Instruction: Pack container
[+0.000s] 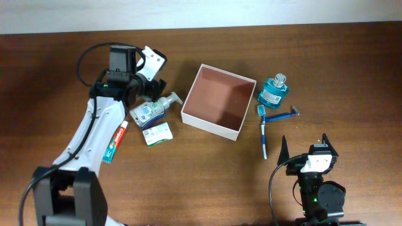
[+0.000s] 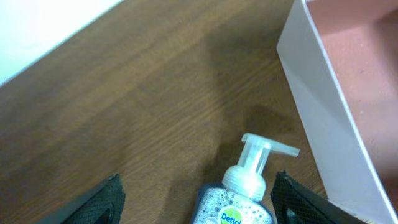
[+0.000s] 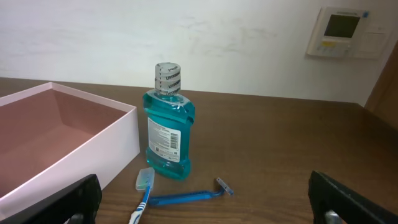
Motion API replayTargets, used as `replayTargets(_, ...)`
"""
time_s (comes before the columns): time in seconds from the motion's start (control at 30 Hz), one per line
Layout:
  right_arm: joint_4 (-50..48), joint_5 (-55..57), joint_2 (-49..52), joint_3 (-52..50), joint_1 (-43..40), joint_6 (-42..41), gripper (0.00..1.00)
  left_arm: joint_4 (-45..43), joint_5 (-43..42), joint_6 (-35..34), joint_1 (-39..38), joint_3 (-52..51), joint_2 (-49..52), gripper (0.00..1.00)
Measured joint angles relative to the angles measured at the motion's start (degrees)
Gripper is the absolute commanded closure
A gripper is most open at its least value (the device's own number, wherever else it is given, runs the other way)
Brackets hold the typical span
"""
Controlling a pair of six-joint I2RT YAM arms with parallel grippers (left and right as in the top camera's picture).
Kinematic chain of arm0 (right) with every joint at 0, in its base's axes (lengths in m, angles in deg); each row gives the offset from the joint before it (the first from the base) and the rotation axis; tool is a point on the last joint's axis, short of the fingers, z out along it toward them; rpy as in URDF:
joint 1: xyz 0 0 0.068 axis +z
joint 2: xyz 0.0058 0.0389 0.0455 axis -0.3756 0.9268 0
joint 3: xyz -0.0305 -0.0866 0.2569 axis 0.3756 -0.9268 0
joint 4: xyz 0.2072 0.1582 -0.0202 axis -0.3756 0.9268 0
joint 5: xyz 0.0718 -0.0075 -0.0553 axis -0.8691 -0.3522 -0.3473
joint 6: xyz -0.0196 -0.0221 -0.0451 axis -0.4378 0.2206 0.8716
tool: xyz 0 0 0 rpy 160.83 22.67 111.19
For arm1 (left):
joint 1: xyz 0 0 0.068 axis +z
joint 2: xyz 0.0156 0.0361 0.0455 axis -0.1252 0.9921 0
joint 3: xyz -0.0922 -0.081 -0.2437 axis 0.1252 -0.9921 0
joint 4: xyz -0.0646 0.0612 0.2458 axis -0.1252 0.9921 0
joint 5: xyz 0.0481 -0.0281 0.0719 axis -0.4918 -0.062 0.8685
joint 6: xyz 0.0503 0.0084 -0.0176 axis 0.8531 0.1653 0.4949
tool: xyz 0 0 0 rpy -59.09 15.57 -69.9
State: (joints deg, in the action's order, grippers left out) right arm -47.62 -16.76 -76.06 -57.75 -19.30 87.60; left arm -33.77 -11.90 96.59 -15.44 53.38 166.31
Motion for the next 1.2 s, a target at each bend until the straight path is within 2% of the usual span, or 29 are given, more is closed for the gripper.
replayTargets(0.03,0.00,0.00,0.00,0.00,0.00,0.00,0.01,0.31,0.00,0.74,-0.13,0.00,0.61,0.23)
replayTargets(0.13,0.00,0.00,0.00,0.00,0.00,-0.04,0.01,1.51,0.31,3.04,-1.18,0.00,1.57,0.34)
replayTargets(0.2,0.00,0.00,0.00,0.00,0.00,0.00,0.02,2.32,0.61,3.87,-2.14,0.02,1.57,0.50)
replayTargets(0.23,0.00,0.00,0.00,0.00,0.00,-0.02,0.01,2.86,0.70,4.68,-2.89,0.02,1.57,0.52)
replayTargets(0.7,0.00,0.00,0.00,0.00,0.00,0.00,0.02,3.19,3.08,6.97,-6.47,0.02,4.13,0.52)
replayTargets(0.73,0.00,0.00,0.00,0.00,0.00,-0.04,0.01,2.62,3.10,6.99,-6.47,0.02,5.20,0.51)
replayTargets(0.8,0.00,-0.02,0.00,0.00,0.00,-0.04,0.01,1.66,3.30,7.13,-6.47,0.02,7.26,0.38)
replayTargets(0.83,0.00,0.00,0.00,0.00,0.00,0.02,0.01,1.31,3.39,7.23,-6.47,0.02,8.22,0.37)
replayTargets(1.2,0.00,-0.02,0.00,0.00,0.00,-0.04,0.01,-1.33,3.72,7.19,-6.47,0.02,10.27,0.37)
